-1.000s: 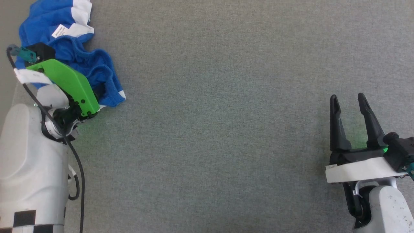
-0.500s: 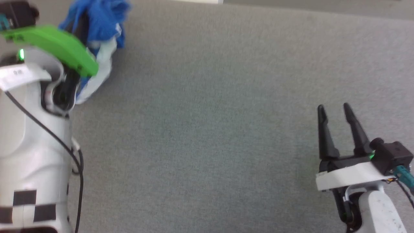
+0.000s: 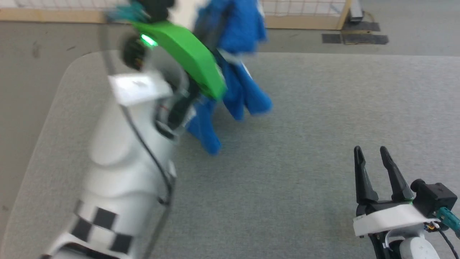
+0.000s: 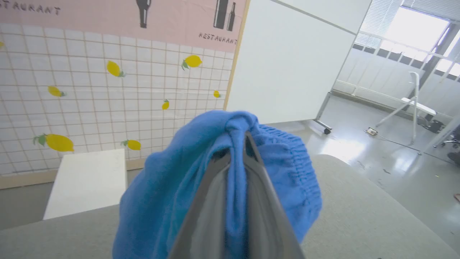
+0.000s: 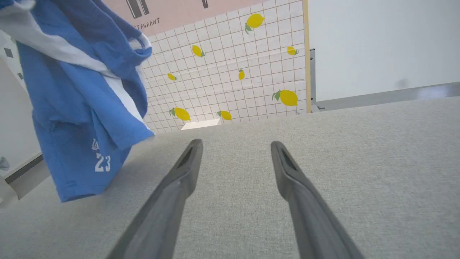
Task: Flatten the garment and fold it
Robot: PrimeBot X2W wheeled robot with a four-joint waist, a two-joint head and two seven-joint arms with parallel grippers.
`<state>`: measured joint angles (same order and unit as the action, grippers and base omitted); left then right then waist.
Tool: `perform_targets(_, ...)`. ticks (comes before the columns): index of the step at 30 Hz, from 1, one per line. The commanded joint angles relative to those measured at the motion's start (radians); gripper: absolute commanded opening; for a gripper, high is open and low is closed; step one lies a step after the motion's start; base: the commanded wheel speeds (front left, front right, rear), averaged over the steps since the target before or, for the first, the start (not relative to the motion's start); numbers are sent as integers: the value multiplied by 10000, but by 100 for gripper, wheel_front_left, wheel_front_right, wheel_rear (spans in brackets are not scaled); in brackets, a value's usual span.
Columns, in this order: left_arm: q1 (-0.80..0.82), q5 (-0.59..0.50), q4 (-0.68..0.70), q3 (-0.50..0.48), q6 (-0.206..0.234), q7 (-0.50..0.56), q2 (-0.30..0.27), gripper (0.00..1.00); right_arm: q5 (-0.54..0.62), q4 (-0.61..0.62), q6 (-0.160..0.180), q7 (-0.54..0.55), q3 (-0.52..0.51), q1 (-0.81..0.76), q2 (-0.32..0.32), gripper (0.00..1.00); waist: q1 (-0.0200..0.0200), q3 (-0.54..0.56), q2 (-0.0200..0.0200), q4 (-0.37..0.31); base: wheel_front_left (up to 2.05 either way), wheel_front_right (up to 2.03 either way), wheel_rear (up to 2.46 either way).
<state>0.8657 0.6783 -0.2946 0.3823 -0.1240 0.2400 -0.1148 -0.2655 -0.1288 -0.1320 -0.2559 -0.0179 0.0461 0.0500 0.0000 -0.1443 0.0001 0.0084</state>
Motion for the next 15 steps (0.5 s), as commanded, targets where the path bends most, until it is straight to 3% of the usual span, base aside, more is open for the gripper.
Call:
perform_targets(1,-523,270,-240,318,-65,-53,228,0,-23,11,13,-57,-10,-112,3,100,0,352,-1,-477,0,0,0)
perform_targets(9,-2698,1328,-1950,3323,-52,683,636,0,-9,50,13,-58,37,-111,3,100,0,322,-1,-892,0,0,0)
perform_targets(12,-3226,2059,-2264,4427,251,1252,641,0,-69,43,13,-58,84,-111,3,100,0,323,-1,-955,0,0,0)
perform_targets(13,-3289,2256,-2276,4645,317,1345,641,40,-93,36,13,-58,94,-114,3,100,0,321,-1,-956,0,0,0)
perform_targets(14,-3324,2449,-2265,4804,398,1387,642,100,-115,28,13,-58,99,-120,3,100,0,325,-1,-947,0,0,0)
perform_targets(15,-3334,2706,-2216,4936,484,1398,642,100,-144,18,13,-58,95,-132,3,100,0,336,-1,-915,0,0,0)
